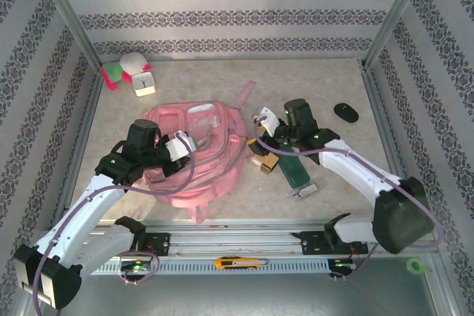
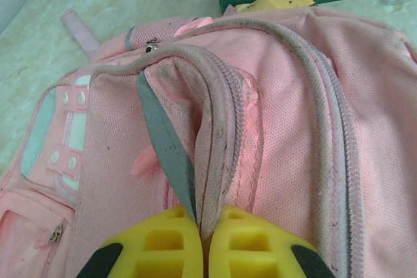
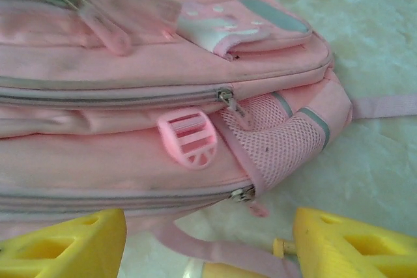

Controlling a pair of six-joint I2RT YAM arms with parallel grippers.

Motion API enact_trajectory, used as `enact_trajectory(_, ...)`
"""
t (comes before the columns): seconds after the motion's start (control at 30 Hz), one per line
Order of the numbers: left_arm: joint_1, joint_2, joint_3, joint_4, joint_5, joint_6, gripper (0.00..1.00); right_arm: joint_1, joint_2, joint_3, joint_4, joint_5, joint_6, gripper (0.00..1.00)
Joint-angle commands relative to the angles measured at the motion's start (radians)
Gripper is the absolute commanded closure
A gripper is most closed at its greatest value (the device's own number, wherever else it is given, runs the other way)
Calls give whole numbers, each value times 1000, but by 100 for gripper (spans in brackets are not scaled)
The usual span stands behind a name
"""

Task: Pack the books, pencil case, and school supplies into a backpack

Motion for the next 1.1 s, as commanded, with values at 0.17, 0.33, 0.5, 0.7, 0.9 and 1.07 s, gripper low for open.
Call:
enact_trajectory(0.17,22,-10,133,30,100,64,100,48,153,150,-125,-31,-248,34)
enact_trajectory(0.33,31,22,166,19,13,91,100,117,114,134,-76,-58,-197,38)
enact_trajectory(0.5,36,58,177,-11,-25,89,100,282,-69,25,23,38,-129,41)
enact_trajectory(0.7,37,72,200,3,14,6,100,506,-216,-130,269,199,13,44)
enact_trajectory(0.9,36,74,248,-5,72,-20,100,596,-112,-209,498,239,124,49)
enact_trajectory(1.07,36,78,305,-3,126,-41,100,596,23,-276,635,307,158,53)
